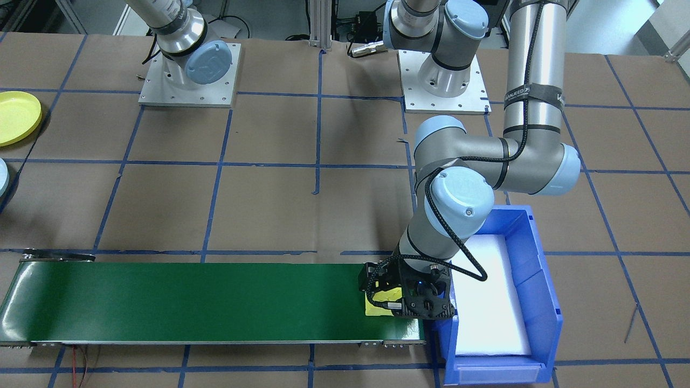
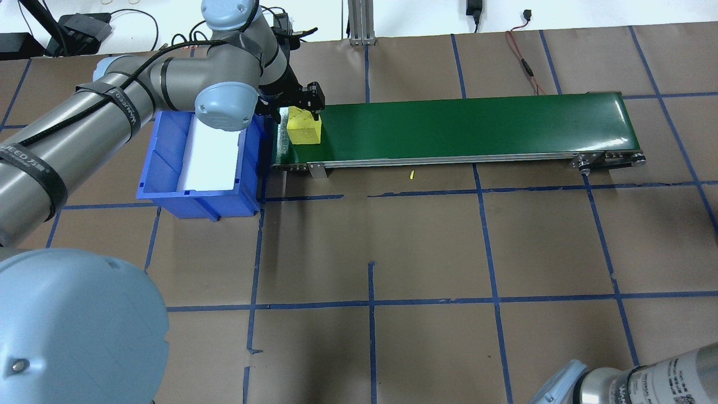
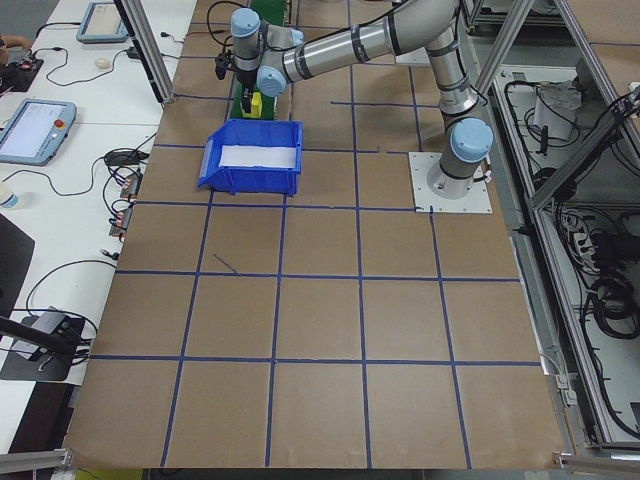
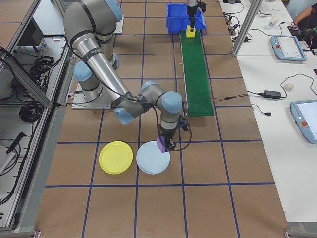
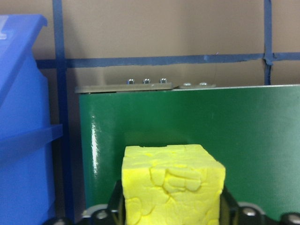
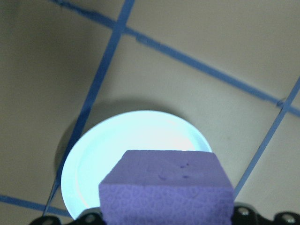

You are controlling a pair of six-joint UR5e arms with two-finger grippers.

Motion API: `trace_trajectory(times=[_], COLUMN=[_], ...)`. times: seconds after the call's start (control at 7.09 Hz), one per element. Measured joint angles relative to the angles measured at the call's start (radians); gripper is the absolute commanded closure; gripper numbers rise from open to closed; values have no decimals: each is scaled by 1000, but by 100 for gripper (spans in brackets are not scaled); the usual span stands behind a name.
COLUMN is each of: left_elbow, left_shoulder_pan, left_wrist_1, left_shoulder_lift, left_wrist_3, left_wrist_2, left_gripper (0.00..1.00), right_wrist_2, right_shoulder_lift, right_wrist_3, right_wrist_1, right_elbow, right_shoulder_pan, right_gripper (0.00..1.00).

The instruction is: Move block left to right into plate

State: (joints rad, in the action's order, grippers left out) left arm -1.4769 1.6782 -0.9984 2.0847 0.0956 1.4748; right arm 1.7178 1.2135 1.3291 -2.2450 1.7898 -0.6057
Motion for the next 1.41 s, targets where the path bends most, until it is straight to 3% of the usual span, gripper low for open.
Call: trace_trajectory(times=[0.28, 0.71, 0.85, 1.27, 1.41], left_elbow=[-3, -46, -76, -126, -123], left_shoulder_pan=[0, -43, -83, -140, -140], left_wrist_1=[-103, -314, -387, -510, -533], left_shoulder_lift=[-114, -299, -381, -556, -585], left_wrist_3=[10, -4, -24, -80, -94], left_wrist_2=[10, 126, 141, 120, 106], left_gripper=[0, 0, 0, 0, 0], right_wrist_2=[-67, -90, -95, -112, -153], right_shoulder_lift=[-30, -17, 9, 108, 112], right_wrist_3=[5, -53, -112, -397, -533], right_wrist_1=[-33, -22, 6, 150, 176], right_elbow=[58, 62, 59, 6, -17], right_shoulder_pan=[73, 76, 44, -244, -346], right_gripper=[0, 0, 0, 0, 0])
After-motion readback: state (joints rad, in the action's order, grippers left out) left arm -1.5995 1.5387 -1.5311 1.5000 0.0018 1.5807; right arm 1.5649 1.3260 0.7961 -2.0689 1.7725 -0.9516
